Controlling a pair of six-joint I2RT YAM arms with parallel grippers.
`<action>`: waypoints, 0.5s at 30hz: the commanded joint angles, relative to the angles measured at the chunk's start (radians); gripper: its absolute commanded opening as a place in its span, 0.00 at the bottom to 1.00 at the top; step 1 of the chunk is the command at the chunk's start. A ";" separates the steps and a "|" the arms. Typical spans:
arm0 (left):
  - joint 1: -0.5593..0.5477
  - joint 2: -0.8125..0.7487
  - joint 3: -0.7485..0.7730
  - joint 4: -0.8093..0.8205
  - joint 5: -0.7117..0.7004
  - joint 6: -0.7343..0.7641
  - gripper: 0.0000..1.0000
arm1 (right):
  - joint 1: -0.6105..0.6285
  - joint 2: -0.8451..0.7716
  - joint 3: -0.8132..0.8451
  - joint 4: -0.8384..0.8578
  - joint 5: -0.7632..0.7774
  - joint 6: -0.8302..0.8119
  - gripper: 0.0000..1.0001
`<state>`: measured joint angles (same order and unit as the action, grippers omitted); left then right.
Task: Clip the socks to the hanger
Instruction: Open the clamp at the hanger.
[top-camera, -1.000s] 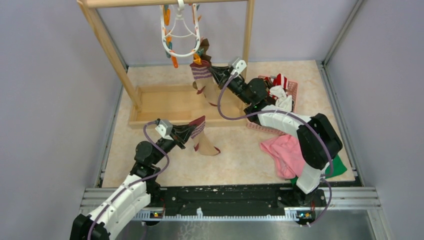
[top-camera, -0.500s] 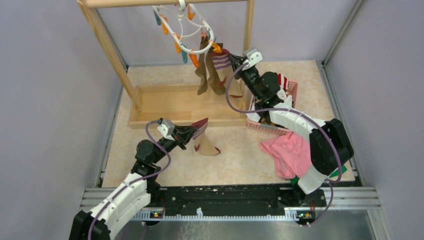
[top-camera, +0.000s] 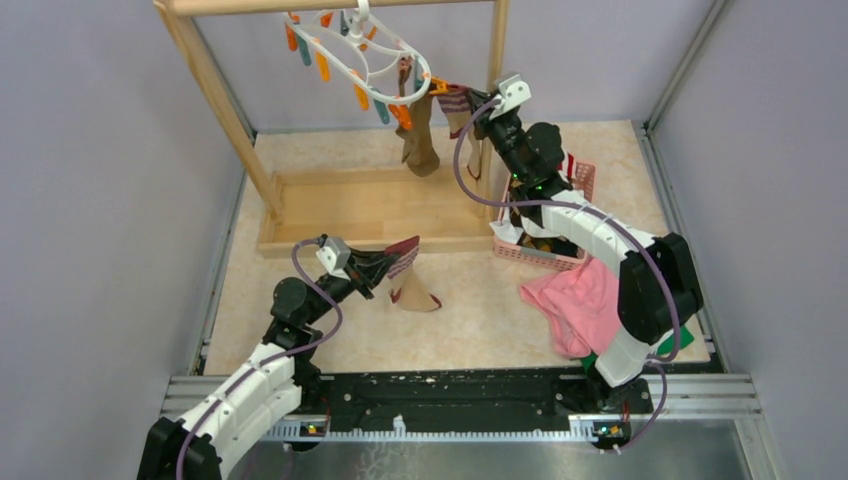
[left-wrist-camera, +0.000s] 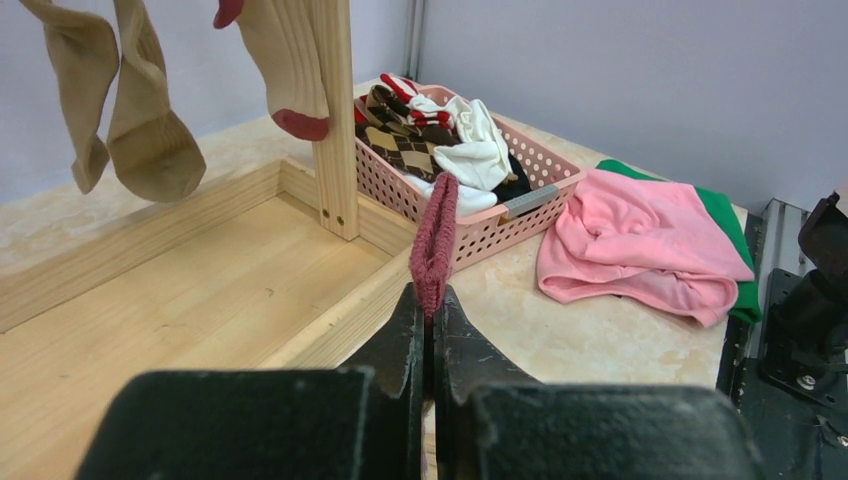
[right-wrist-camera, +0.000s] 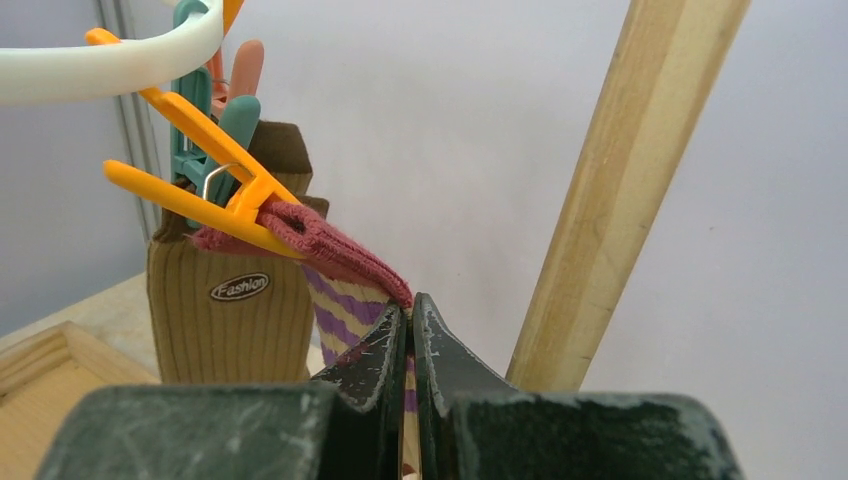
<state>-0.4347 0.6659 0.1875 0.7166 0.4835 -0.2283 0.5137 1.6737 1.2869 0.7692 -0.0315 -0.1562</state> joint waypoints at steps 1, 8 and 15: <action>-0.002 0.001 0.046 0.070 0.023 -0.010 0.00 | -0.017 0.006 0.051 0.008 -0.036 0.026 0.00; -0.002 0.004 0.046 0.070 0.028 -0.011 0.00 | -0.017 -0.014 -0.022 0.048 -0.154 0.087 0.00; -0.002 0.009 0.046 0.073 0.029 -0.010 0.00 | -0.018 -0.047 -0.072 0.059 -0.199 0.126 0.12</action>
<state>-0.4347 0.6666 0.1947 0.7265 0.4934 -0.2344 0.5011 1.6787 1.2377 0.7773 -0.1791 -0.0700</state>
